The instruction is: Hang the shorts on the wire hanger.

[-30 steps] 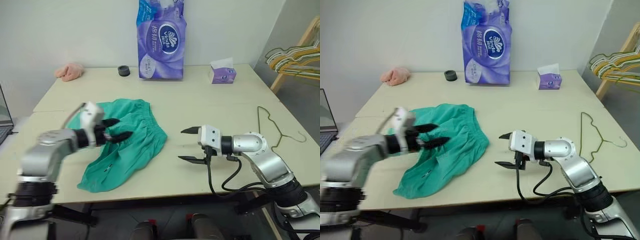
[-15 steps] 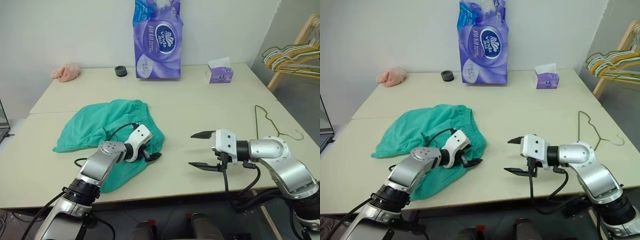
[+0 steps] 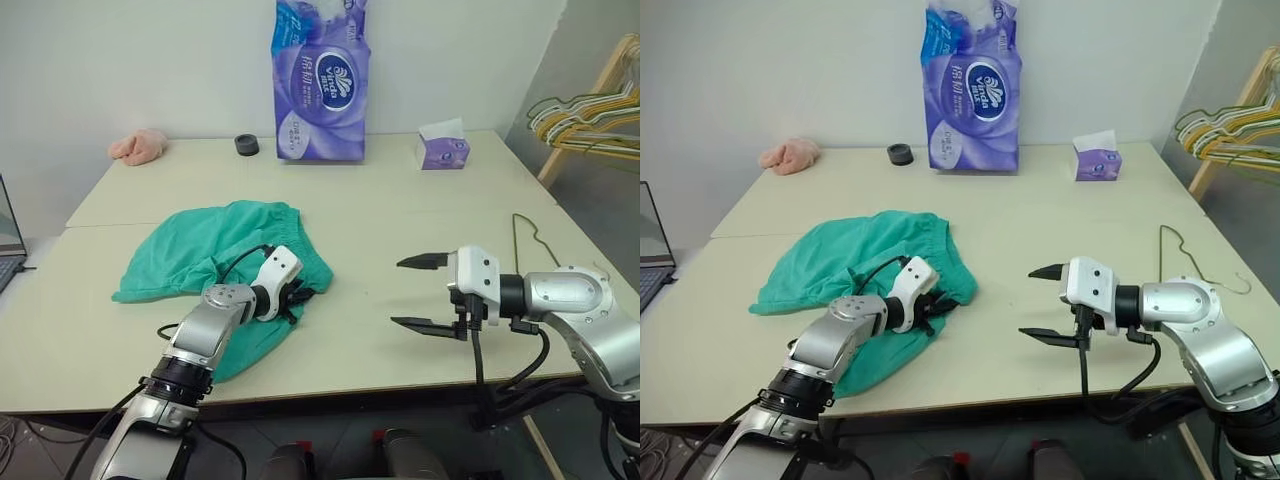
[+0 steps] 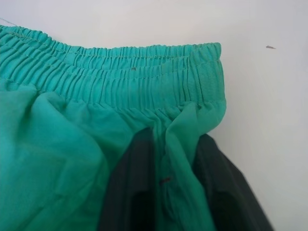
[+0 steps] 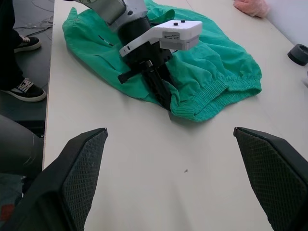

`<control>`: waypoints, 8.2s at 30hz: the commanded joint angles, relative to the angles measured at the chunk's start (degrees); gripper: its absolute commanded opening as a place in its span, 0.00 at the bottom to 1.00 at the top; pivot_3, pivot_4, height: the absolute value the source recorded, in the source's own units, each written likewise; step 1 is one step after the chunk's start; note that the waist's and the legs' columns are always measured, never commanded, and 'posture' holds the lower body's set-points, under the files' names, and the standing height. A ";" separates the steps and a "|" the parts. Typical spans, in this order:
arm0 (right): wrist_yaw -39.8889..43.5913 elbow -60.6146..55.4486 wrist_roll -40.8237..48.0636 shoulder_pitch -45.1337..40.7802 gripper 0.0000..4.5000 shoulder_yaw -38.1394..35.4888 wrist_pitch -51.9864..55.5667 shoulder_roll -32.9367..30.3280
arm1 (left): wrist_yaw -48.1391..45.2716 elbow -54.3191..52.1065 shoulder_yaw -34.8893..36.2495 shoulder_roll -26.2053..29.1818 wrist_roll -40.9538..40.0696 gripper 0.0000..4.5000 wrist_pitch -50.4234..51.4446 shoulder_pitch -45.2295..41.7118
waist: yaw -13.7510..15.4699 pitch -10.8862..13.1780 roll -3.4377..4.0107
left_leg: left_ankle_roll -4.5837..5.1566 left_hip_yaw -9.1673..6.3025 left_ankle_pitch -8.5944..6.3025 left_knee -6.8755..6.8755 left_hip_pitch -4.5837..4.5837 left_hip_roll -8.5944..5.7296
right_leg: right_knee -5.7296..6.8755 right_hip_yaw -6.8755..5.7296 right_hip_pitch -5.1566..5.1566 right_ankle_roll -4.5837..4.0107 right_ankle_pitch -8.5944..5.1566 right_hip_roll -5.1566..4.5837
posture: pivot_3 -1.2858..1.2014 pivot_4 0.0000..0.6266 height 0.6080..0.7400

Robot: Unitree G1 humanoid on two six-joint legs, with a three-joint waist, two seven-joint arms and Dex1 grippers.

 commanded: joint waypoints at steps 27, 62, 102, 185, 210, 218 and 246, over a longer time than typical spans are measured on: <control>0.45 -1.19 2.56 3.78 1.00 -8.65 1.44 -8.55 | -23.71 -2.64 -11.33 -4.04 0.80 0.35 -9.41 -5.56 | -4.21 0.21 0.21 | 0.07 0.01 -0.07 0.02 -0.77 0.01 | -0.50 -0.02 -0.48 0.30 0.14 0.05 | 0.40 0.15 1.00; -7.84 21.72 -34.84 0.07 0.10 18.14 -41.85 1.88 | -26.18 -38.41 11.07 26.35 -14.24 0.82 -5.87 24.71 | -2.10 0.42 0.44 | 0.05 -0.05 -0.06 0.02 -0.70 0.01 | -0.42 0.11 -0.48 0.11 0.16 -0.01 | 0.45 0.15 1.00; 1.55 12.04 -6.13 -4.06 0.00 4.42 -10.06 3.74 | -21.95 -17.19 4.46 25.54 6.13 1.00 -32.49 21.03 | 0.24 0.88 0.33 | 0.04 0.03 -0.08 -0.10 -0.09 0.09 | -0.42 0.04 -0.01 0.00 0.07 -0.08 | 0.44 0.14 1.00; 20.11 13.12 -13.63 -7.57 0.47 18.25 -21.10 -7.17 | -40.05 -27.48 3.89 47.77 -8.12 0.38 -15.75 19.27 | -0.27 0.94 -0.33 | 0.70 0.60 -0.22 0.95 -0.88 -0.99 | 1.12 0.87 -1.61 0.55 0.48 -0.81 | 0.46 0.12 1.00; -32.33 20.32 -11.31 3.93 1.00 -17.11 2.03 11.27 | -11.42 -25.90 7.44 11.83 -11.79 1.00 -9.73 3.99 | -0.01 0.77 -0.58 | 0.62 0.55 -0.26 0.94 -0.88 -1.01 | 0.98 1.12 -1.53 0.50 0.56 -0.85 | 0.42 0.14 1.00; -48.21 37.16 -13.36 -4.70 1.00 -23.89 8.53 15.71 | -21.10 -18.02 1.50 11.87 -8.17 1.00 -16.03 -4.17 | -1.68 0.75 -0.45 | 0.64 0.79 -0.26 0.90 -0.85 -1.00 | 0.95 1.31 -1.54 0.49 0.55 -0.77 | 0.41 0.14 1.00; -46.92 81.74 -14.65 -21.71 0.20 -19.85 5.87 9.69 | -25.28 -17.10 0.20 11.22 -4.84 1.00 -18.88 -5.99 | -5.74 0.34 -0.77 | 0.90 0.54 -0.42 0.87 -0.74 -1.03 | 0.01 1.05 -0.78 0.85 0.65 -0.85 | 0.42 0.13 1.00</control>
